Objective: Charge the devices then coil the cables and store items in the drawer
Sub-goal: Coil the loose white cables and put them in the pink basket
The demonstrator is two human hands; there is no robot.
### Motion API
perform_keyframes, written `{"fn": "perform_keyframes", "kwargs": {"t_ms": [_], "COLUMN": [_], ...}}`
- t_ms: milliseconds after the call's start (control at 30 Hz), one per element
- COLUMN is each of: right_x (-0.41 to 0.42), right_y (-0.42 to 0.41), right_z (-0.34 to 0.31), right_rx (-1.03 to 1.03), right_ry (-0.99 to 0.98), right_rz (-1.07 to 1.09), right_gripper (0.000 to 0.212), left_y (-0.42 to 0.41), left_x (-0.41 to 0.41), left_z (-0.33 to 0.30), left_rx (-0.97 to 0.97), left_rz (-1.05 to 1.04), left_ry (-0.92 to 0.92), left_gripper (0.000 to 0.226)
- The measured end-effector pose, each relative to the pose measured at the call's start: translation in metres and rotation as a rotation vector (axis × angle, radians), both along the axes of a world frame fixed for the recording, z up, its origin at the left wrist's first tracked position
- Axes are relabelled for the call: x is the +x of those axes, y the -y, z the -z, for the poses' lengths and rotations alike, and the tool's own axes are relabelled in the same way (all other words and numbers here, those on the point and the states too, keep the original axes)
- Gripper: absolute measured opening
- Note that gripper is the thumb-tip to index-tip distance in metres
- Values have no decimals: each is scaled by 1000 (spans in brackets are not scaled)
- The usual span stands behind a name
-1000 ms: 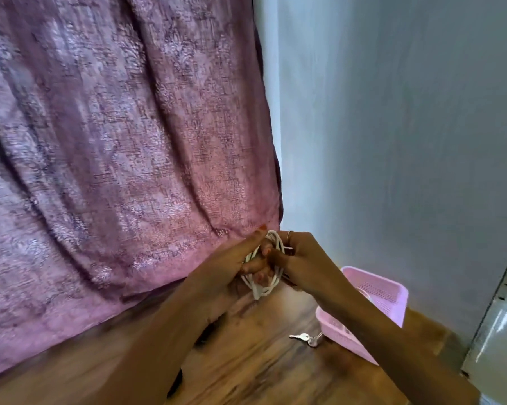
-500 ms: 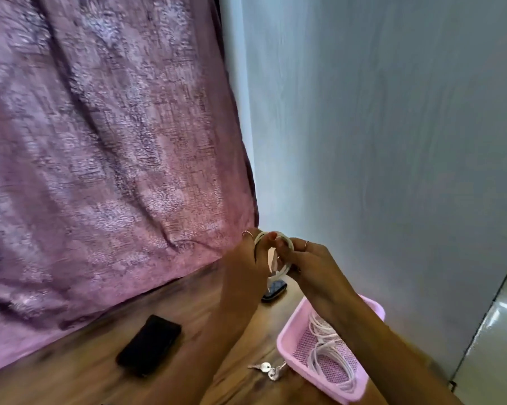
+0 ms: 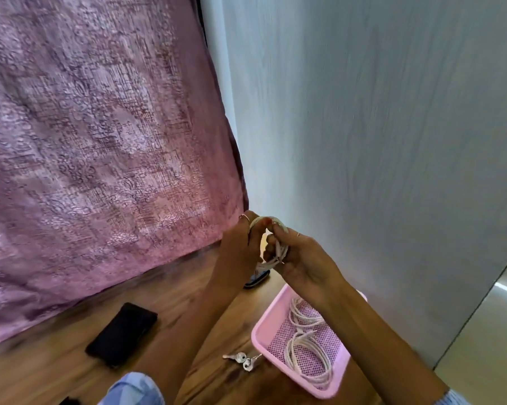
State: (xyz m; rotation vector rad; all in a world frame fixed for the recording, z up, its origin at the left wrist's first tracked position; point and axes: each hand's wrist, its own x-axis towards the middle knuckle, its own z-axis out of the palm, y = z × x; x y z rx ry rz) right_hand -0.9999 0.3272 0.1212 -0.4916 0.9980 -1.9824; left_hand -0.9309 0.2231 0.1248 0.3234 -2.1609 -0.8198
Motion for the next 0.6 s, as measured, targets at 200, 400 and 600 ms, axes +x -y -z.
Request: {"fn": "perform_keyframes", "kwargs": {"t_ms": [200,400,600], "right_x": [-18,-43,-63], "right_y": [-24,-62,-82], "right_z": [18,45,59], "right_rx": [463,785,719], "right_ry": [-538,-909,-795], "right_rz": [91,-115,-256], "right_gripper": [9,7,25], "left_y": [-9,-32,-46], "left_x": [-12,-18,-17], "left_z": [23,68,98], "left_rx": [-18,118,288], "left_rz": [-8,71,120], "left_ry": [127,341,473], "left_gripper": [21,24,20]}}
